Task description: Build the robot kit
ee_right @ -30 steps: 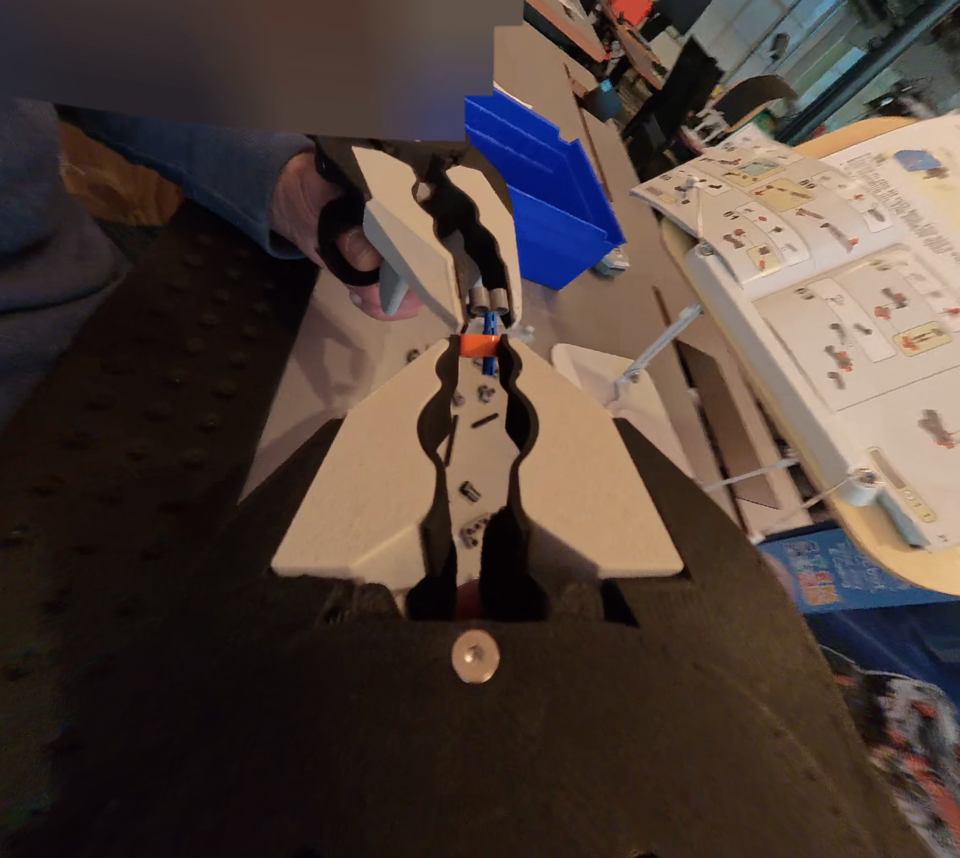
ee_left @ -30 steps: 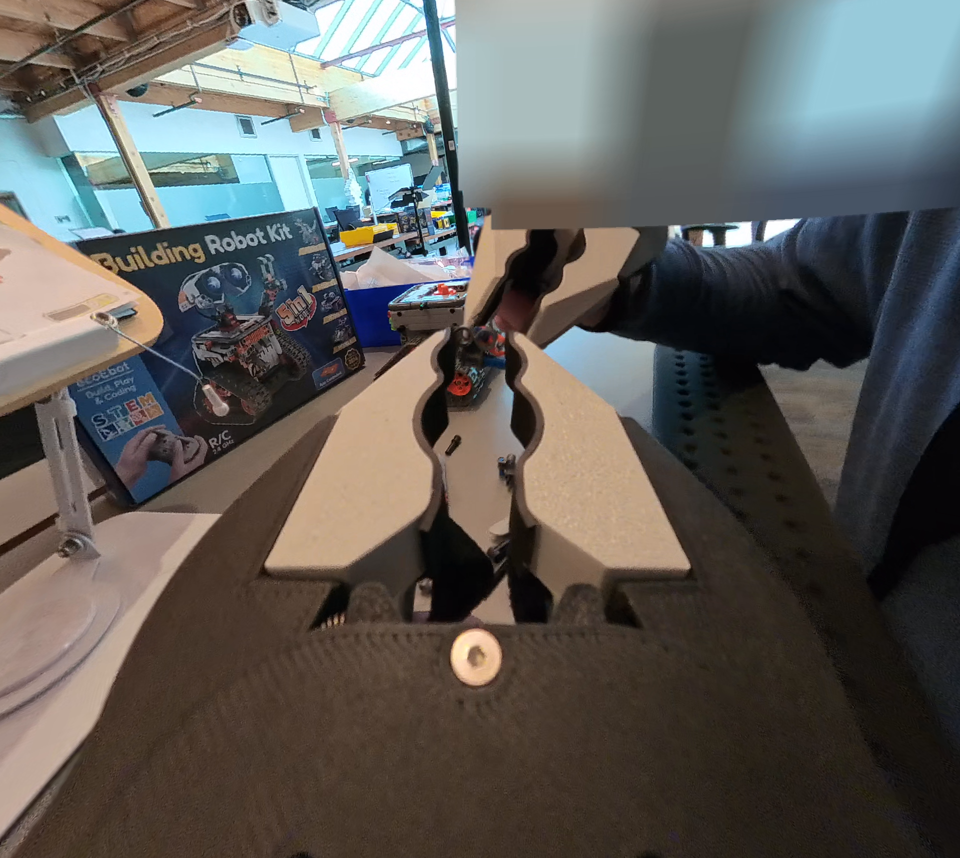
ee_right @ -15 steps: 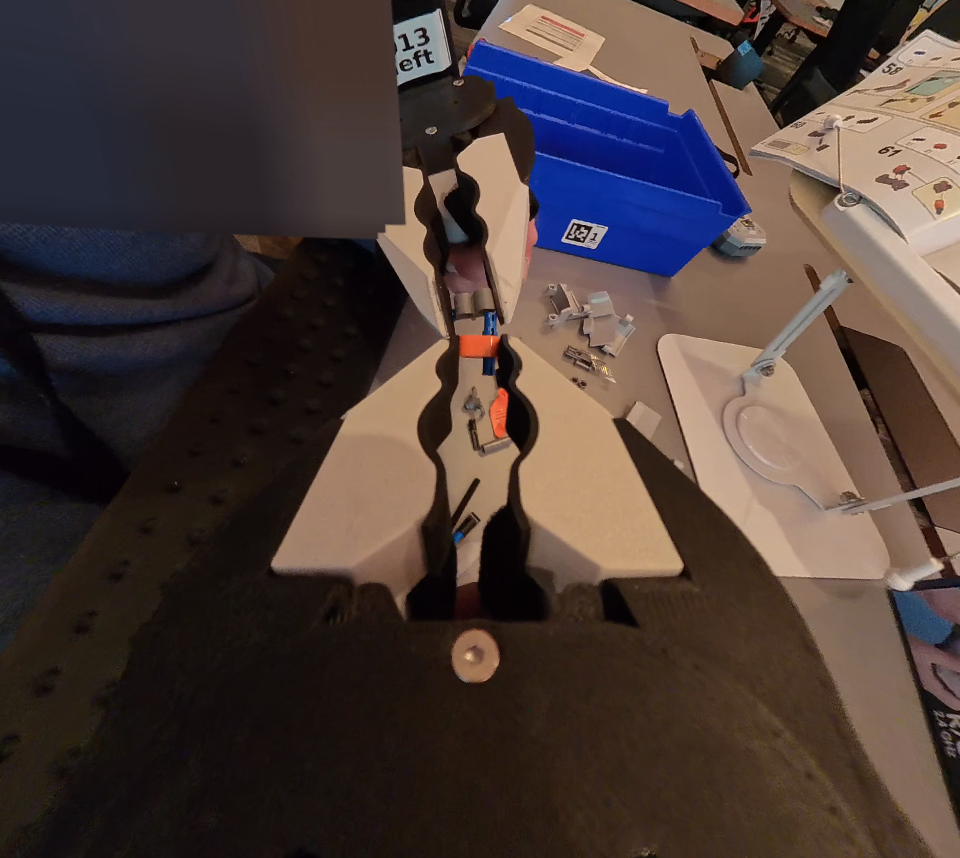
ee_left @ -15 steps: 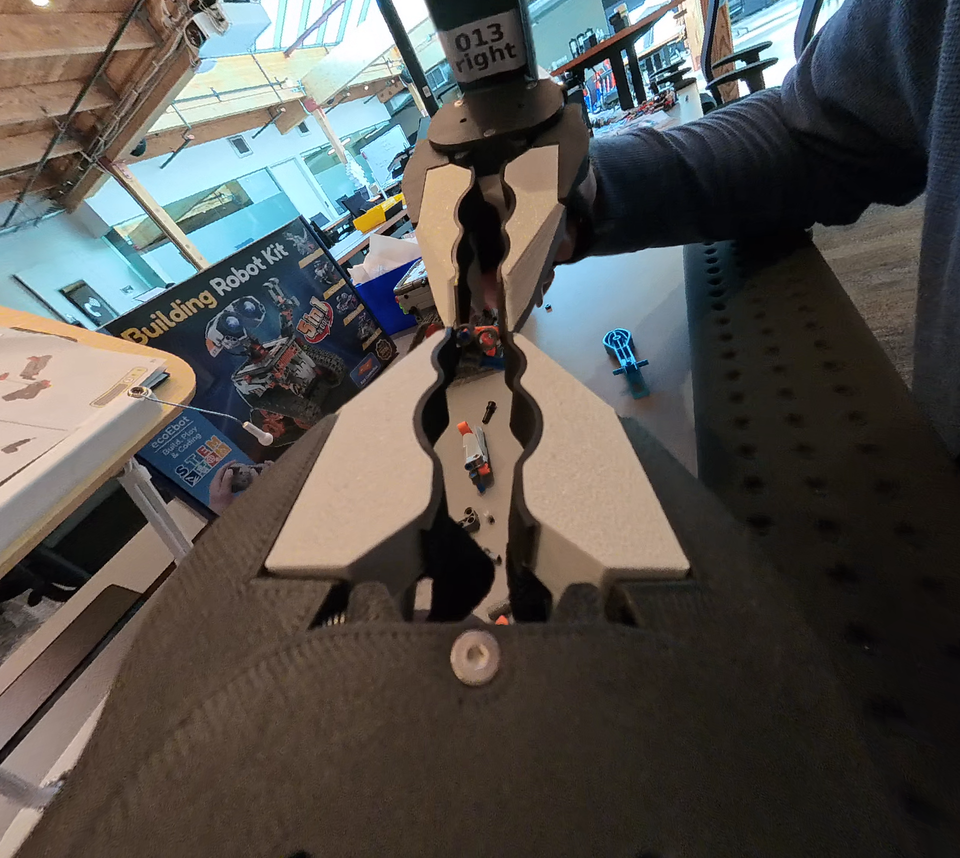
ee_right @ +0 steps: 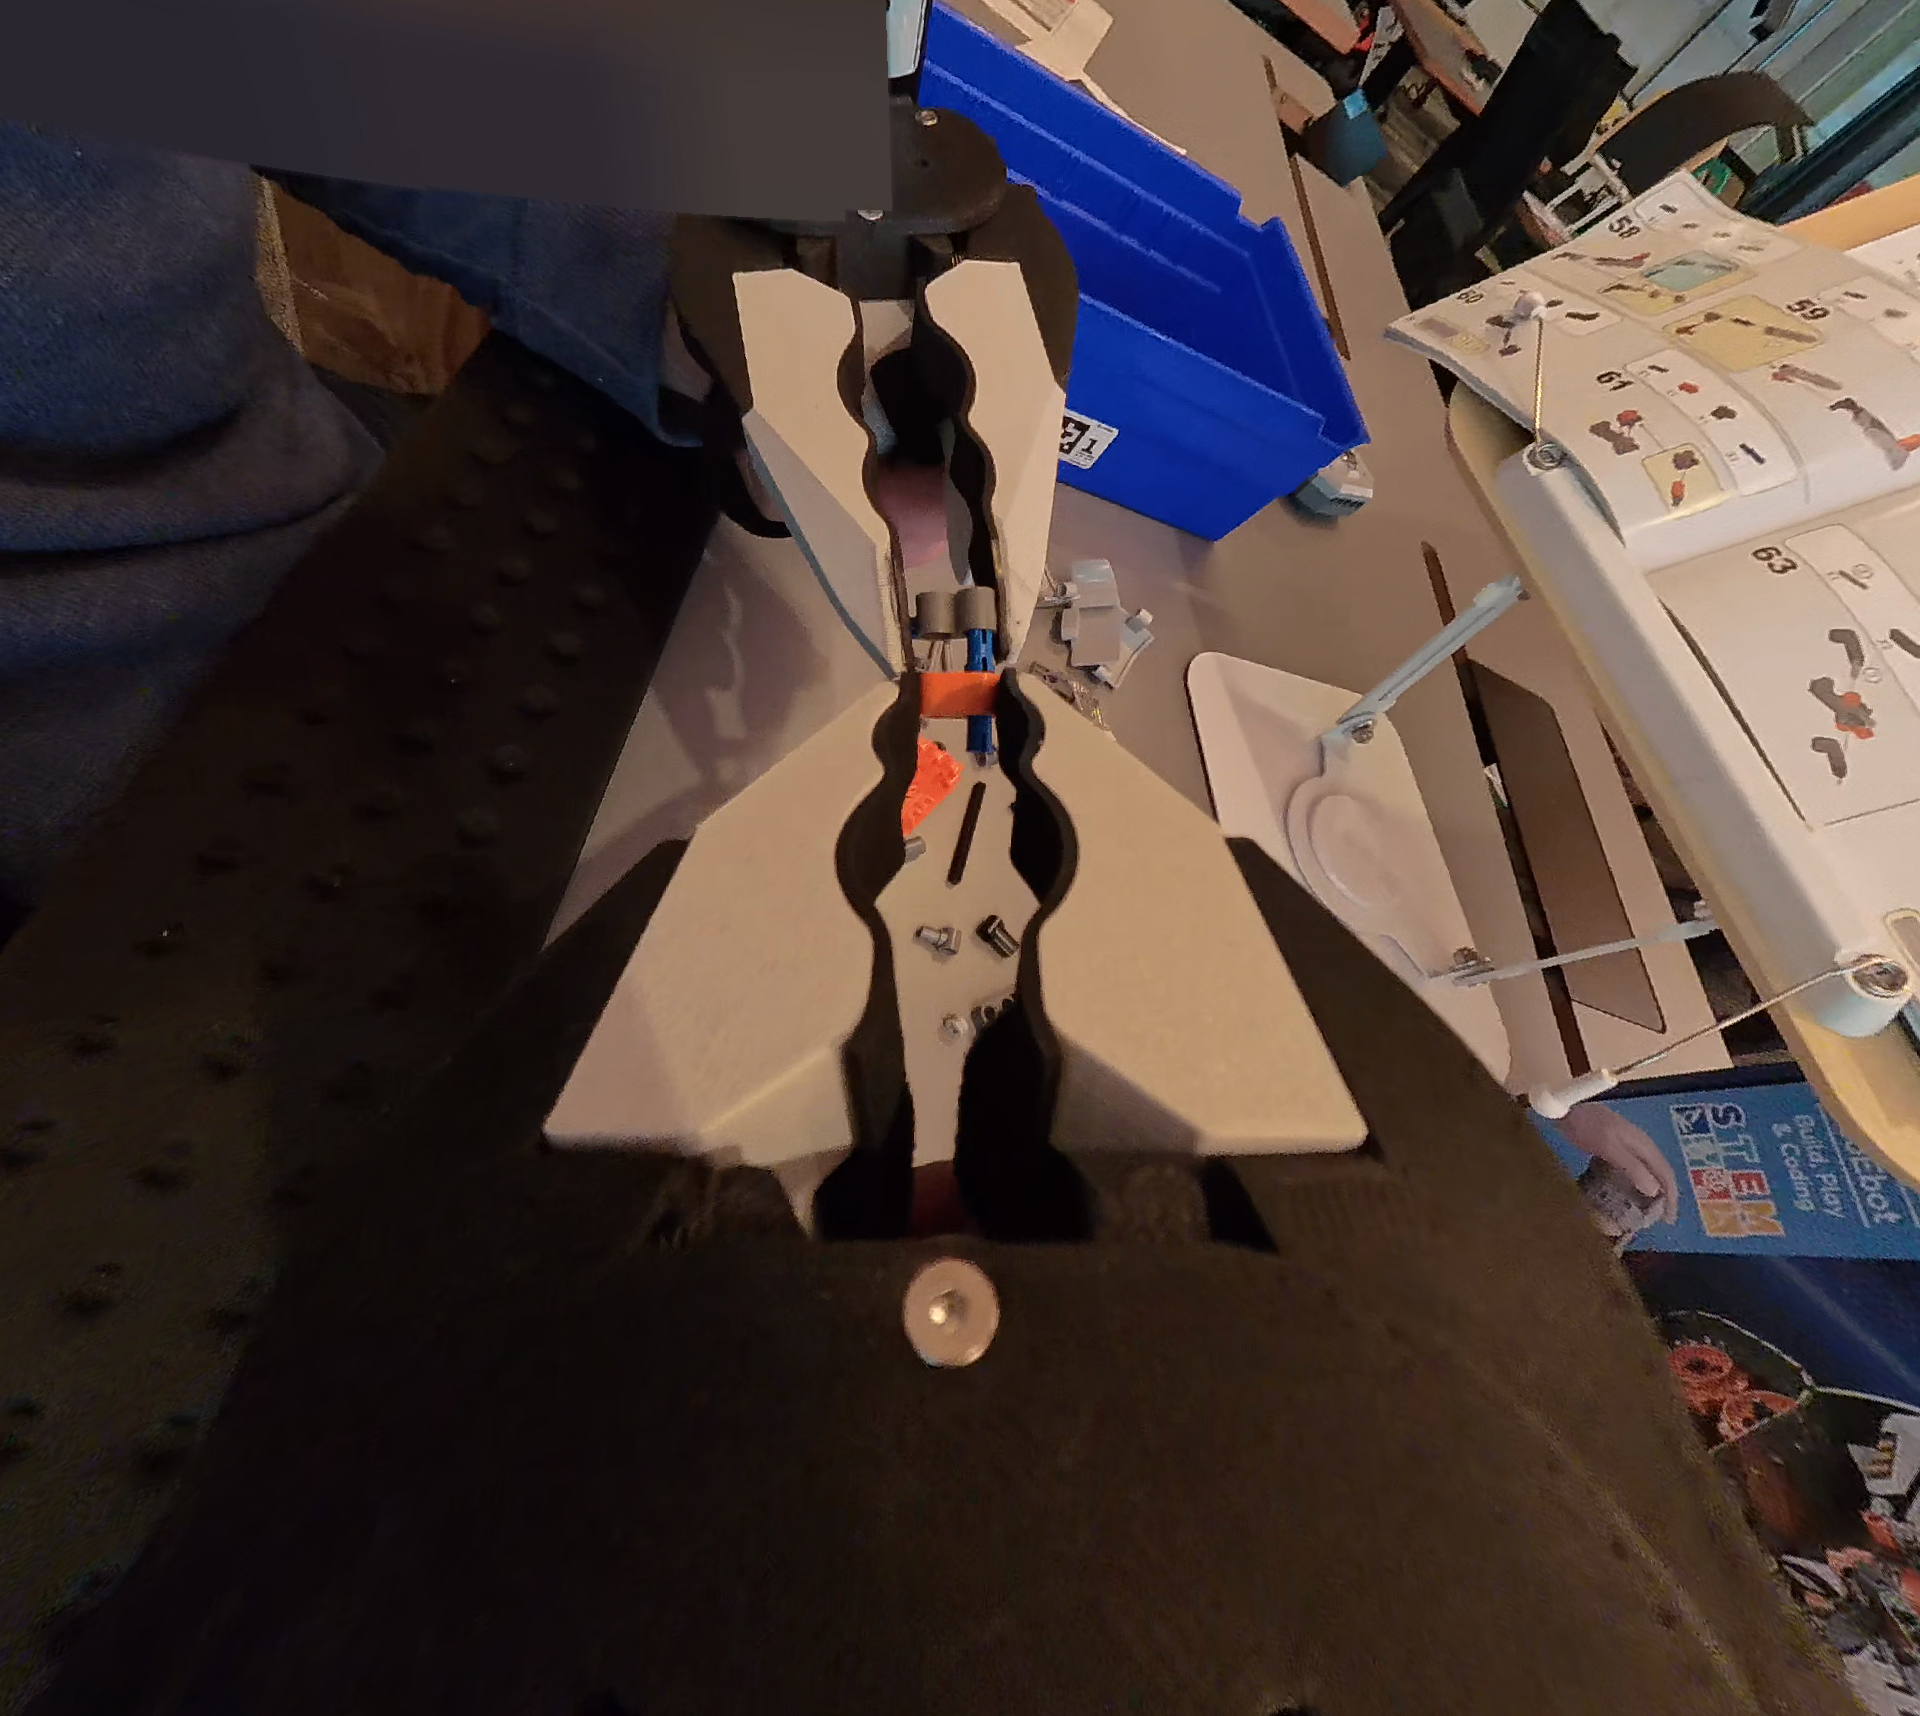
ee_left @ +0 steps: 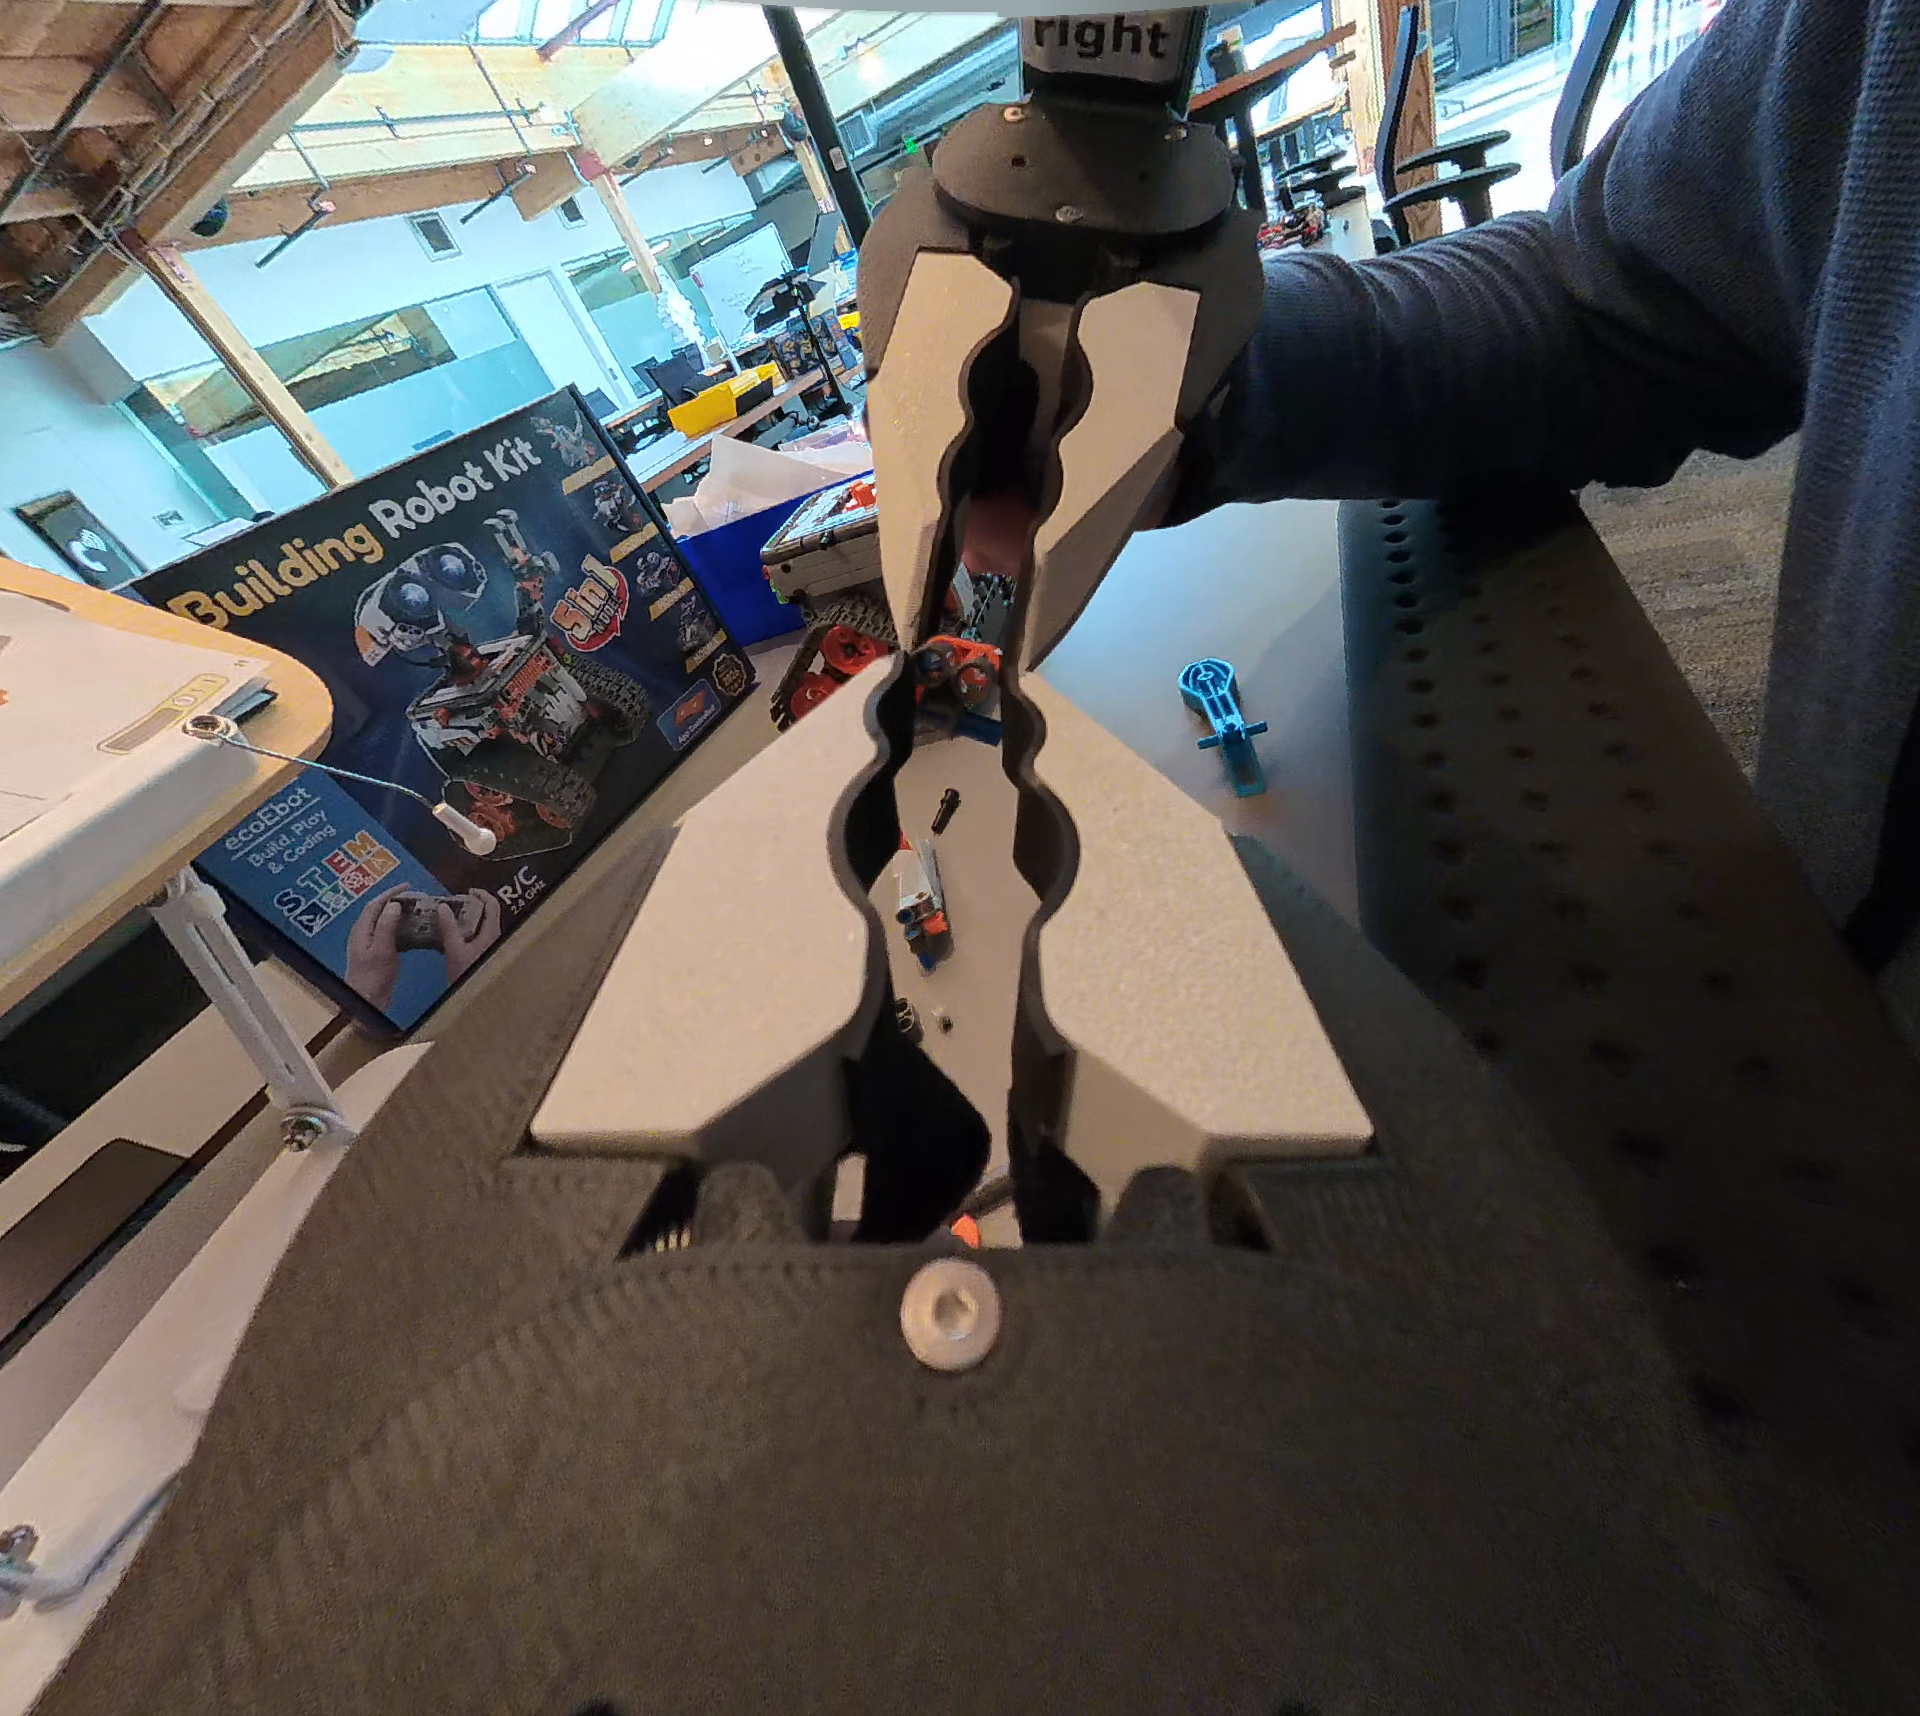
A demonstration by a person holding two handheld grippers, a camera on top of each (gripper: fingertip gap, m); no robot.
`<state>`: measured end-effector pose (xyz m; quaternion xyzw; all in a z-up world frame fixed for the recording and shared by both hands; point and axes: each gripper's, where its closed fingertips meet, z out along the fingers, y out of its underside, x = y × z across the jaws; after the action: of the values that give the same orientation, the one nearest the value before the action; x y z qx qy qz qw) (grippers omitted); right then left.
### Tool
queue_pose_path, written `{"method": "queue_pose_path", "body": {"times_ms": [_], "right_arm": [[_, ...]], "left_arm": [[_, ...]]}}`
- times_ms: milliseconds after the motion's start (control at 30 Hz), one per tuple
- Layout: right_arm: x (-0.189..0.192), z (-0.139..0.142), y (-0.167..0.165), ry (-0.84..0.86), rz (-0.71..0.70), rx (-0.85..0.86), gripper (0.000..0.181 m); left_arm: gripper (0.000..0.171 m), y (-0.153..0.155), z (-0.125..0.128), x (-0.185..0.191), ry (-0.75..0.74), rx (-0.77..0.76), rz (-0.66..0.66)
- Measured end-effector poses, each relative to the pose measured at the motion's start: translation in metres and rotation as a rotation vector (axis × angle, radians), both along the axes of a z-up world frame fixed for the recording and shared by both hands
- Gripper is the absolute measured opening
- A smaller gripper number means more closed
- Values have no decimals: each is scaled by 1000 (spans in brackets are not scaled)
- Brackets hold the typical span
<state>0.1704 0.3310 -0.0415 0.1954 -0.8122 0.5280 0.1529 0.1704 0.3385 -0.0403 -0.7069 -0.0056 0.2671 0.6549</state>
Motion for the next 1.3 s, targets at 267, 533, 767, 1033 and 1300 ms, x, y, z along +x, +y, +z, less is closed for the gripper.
{"method": "queue_pose_path", "body": {"times_ms": [267, 533, 767, 1033, 1300], "right_arm": [[-1, -14, 1, 43, 16, 46, 12], [-2, -27, 0, 100, 10, 92, 12], [-11, -57, 3, 118, -87, 218, 11], [-5, -107, 10, -32, -121, 335, 12], [7, -144, 15, -226, -79, 440, 12]], "left_arm": [[14, 2, -13, -1, 57, -124, 1], [13, 3, -28, -4, -1, -169, -15], [13, 4, -59, -13, -63, -318, 47], [13, 6, -110, -7, -124, -542, 39], [14, 8, -148, 4, -276, -678, -25]]}}
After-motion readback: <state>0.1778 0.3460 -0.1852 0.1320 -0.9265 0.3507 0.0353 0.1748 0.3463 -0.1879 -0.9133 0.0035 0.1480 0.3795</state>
